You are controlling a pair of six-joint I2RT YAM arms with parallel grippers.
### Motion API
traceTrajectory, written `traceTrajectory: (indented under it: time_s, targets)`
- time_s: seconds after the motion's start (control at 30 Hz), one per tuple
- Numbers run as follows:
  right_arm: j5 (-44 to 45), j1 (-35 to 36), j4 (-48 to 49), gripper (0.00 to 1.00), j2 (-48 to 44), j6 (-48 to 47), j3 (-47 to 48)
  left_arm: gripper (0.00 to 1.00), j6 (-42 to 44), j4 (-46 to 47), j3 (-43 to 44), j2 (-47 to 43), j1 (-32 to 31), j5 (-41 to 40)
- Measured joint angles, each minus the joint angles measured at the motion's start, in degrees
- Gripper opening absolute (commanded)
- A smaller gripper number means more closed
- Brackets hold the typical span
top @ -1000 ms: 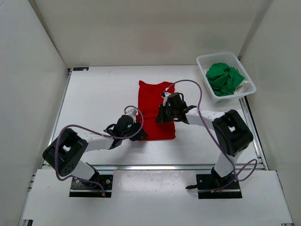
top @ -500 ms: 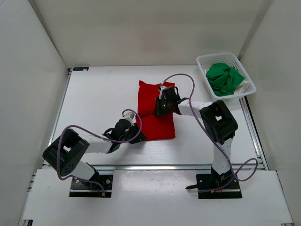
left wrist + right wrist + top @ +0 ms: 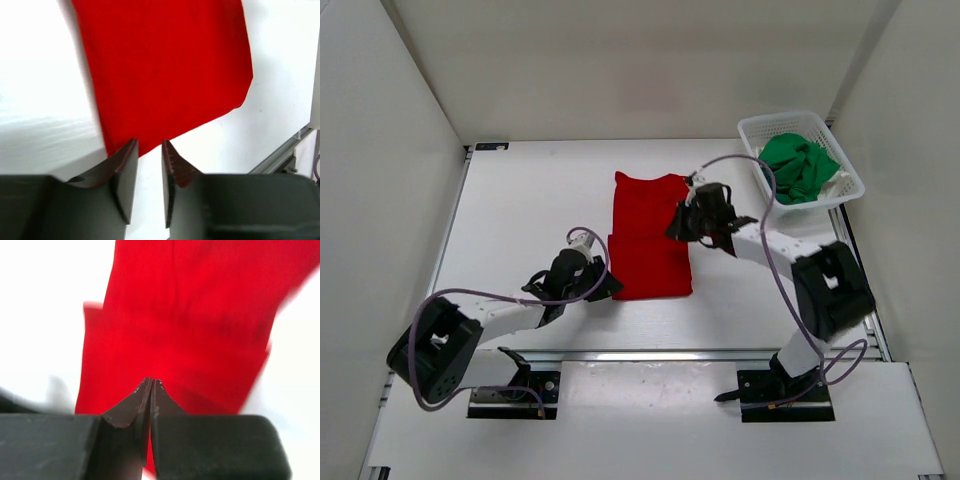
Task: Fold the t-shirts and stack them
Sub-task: Grab one side of the 2/3 rectangular tshirt with both arms
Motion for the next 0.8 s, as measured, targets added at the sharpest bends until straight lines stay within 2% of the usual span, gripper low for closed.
traceTrajectory:
  time_s: [0.03,0.2,0.37,0.47,0.5,0.6,0.67,0.8]
  targets:
    - [-0.7,0.2,1.1,0.00,-3.9,1.2,-4.7,0.42,0.5,-1.0,0.0,-1.4,0.5,-0.3]
    - [-3.3,0.4,6.1,0.00,-15.7,5.0,-22.0,0.50,2.3,-4.5,-0.2,-5.5,1.6,-1.7]
    - [-4.9,-1.6,8.0,0.00,-18.2,6.1,-32.5,0.61,3.2,-6.1,-2.2,-5.3,0.9,-2.8]
    - [-5.9,-2.7,8.9,0.01,-17.1,6.4,-33.8,0.62,3.4,-6.2,-3.2,-5.0,0.8,-3.0]
    - [-6.1,-2.7,9.5,0.04,-17.1,6.5,-33.9,0.61,3.5,-6.0,-3.2,-4.9,0.9,-3.1]
    - [-6.6,-2.7,9.9,0.31,-18.3,6.8,-34.4,0.60,3.5,-5.4,-3.2,-4.2,0.3,-3.8]
    - [-6.4,-2.9,9.4,0.42,-20.9,6.9,-35.0,0.55,3.5,-4.8,-2.9,-3.6,-0.4,-4.4]
    - [-4.6,-4.1,8.7,0.53,-28.6,7.0,-37.2,0.48,3.0,-3.3,-2.5,-1.6,-1.6,-5.5]
